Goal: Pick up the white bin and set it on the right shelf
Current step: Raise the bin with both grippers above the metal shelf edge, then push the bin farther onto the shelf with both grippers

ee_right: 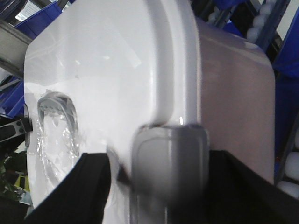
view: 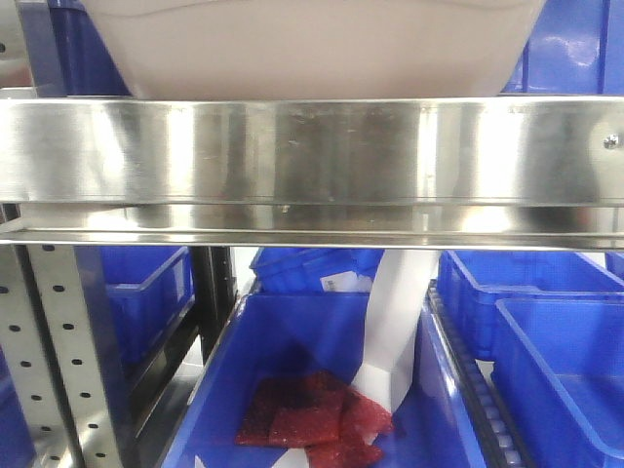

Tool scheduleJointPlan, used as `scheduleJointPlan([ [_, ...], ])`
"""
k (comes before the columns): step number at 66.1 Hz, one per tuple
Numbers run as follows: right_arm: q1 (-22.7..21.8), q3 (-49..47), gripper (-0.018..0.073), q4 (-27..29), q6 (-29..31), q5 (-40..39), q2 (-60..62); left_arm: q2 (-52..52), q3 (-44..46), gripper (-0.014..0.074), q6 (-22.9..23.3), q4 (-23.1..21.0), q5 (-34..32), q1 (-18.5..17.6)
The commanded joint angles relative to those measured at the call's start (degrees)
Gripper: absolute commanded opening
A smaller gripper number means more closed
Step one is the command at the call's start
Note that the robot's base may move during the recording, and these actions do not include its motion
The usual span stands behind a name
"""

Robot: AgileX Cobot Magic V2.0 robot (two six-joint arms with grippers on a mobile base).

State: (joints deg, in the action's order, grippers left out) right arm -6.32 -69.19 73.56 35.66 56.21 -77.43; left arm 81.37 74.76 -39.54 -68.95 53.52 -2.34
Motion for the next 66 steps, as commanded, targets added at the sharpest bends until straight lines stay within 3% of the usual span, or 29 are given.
scheduleJointPlan([
  [1,1.4,-2.6,0.0489,10.5,-0.7,3.8,1.9,-1.7,2.2,0.0306,-0.1,-7.7,1.0,-1.6],
  [14,1.4,-2.3,0.0489,10.5,-4.7,-1.3,2.0,-1.7,2.2,0.0458,0.3,-7.7,-3.1,-1.6],
  [24,1.4,-2.2,0.0505,8.0,-6.4,-4.6,1.9,-1.7,2.2,0.0463,1.1,-7.7,-5.9,-1.6],
  [37,1.4,-2.2,0.0647,5.8,-6.4,-4.9,1.9,-1.7,2.2,0.0463,2.4,-6.7,-8.6,-1.6],
  [66,1.3,-2.2,0.0643,-0.3,-7.5,-13.8,1.9,-1.7,2.2,0.0463,2.4,-2.9,-11.0,-0.2],
])
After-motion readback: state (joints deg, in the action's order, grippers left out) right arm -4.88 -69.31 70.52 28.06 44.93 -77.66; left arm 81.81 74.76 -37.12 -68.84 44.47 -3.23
